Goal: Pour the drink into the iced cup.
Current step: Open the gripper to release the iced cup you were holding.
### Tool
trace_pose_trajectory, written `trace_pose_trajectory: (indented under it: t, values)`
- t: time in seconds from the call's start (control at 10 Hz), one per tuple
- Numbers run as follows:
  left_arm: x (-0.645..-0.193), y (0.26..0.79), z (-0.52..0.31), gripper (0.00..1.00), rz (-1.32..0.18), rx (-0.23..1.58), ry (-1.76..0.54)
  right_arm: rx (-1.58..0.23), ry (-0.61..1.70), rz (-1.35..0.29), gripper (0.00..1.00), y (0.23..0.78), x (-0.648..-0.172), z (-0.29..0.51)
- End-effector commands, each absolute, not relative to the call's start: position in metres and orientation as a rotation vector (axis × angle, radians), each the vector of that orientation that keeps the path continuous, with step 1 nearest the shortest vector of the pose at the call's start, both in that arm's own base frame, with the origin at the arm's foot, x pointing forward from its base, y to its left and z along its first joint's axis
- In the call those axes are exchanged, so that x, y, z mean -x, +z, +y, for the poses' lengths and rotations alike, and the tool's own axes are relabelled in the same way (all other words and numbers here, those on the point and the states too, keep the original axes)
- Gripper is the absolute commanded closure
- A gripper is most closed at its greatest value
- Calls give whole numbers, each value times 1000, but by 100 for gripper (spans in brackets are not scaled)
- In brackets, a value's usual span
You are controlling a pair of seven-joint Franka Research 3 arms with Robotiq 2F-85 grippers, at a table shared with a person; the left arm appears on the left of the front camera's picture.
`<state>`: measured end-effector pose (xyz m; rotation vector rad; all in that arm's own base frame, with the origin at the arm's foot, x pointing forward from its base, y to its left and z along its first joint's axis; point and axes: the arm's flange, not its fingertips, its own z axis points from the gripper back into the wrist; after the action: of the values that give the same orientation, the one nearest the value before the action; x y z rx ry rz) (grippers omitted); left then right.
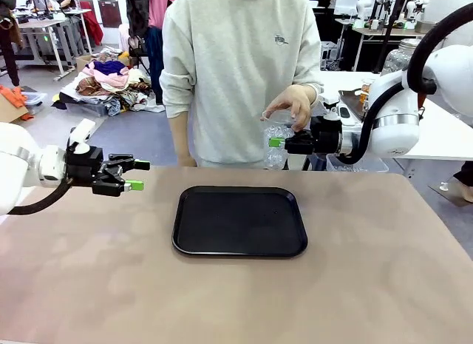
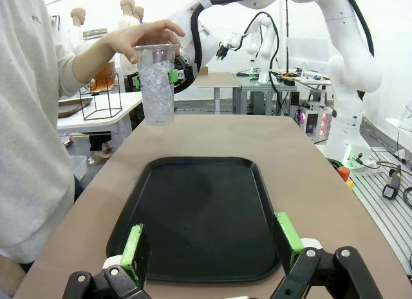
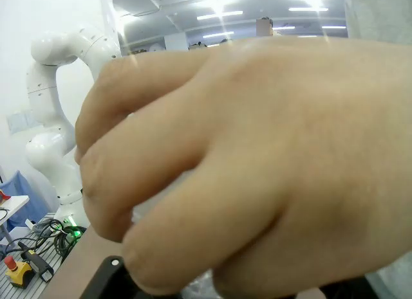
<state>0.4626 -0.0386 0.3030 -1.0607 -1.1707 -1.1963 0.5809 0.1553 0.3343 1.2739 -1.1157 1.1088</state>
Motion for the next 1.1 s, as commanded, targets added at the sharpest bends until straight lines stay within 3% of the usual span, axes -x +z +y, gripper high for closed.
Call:
trace_pose_trajectory:
  t: [0.0,1.0]
  values:
    - [-463,305,-40,0,-1177,1065,-1193,-1275,1118,-1127,35,339,-579,156]
    - [-463,305,-40,0,-1177,1065,-1193,-1275,1118,-1127,35,339,-579,156]
